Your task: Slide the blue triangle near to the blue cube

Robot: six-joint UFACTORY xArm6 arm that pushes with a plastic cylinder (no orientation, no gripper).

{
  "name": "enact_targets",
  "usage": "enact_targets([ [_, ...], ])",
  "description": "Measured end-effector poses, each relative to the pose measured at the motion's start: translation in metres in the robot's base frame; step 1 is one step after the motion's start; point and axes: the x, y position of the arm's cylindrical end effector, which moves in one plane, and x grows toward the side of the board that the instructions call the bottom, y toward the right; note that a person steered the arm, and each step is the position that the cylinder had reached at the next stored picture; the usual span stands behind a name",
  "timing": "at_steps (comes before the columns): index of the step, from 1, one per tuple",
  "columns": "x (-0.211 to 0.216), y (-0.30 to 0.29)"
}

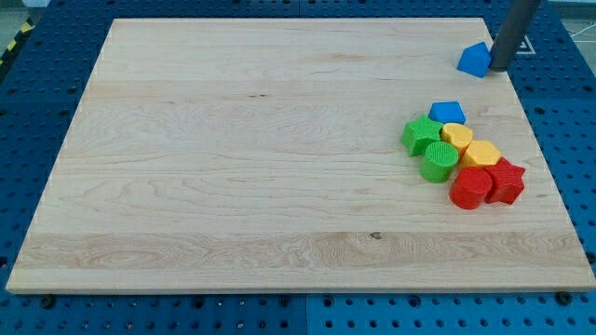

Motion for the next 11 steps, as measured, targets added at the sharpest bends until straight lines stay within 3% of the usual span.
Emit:
enact_targets([
  [1, 0.014, -0.001],
  [2, -0.008, 0.027],
  [3, -0.063, 0.054],
  [4, -0.097, 0.051],
  [5, -0.097, 0.007],
  [7, -0.072, -0.016],
  [11, 0.047, -0.017],
])
